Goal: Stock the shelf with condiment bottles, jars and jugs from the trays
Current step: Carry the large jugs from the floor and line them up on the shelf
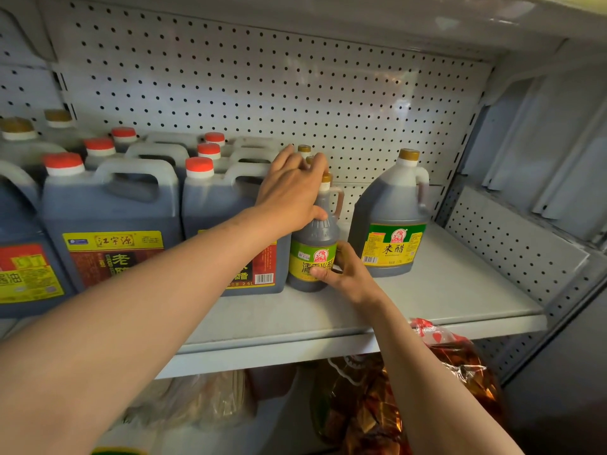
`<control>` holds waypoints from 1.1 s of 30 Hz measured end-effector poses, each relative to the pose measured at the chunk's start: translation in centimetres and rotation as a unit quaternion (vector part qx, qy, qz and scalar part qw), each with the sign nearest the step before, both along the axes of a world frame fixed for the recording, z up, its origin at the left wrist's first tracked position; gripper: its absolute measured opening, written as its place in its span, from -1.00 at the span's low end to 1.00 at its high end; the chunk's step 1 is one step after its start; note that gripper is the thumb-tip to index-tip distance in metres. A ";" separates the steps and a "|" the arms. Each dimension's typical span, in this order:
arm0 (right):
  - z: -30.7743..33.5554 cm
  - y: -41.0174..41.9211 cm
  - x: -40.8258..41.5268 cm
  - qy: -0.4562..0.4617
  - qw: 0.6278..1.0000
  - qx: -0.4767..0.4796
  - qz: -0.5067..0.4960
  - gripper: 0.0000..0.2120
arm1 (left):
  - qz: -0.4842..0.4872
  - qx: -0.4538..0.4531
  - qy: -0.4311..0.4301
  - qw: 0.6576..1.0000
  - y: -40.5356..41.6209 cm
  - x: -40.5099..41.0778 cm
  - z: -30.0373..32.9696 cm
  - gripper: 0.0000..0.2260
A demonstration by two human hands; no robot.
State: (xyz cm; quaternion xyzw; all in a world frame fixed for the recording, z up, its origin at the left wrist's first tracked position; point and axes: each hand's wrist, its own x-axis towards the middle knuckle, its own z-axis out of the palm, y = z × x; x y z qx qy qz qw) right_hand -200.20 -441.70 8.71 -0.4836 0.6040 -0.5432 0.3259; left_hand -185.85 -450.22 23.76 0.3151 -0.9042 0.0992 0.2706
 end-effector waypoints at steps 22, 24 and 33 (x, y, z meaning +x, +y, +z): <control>1.5 9.9 15.0 0.162 0.958 0.043 -0.232 -0.25 | -0.047 0.065 0.019 0.997 6.0 21.5 -6.7 -0.17; 1.1 11.2 18.8 0.170 0.955 0.060 -0.234 -0.24 | -0.046 0.108 0.026 0.993 7.3 26.1 -8.2 -0.20; -6.3 17.2 38.1 0.213 0.939 0.213 -0.166 -0.33 | 0.010 0.327 0.037 0.944 12.0 46.1 -19.5 -0.31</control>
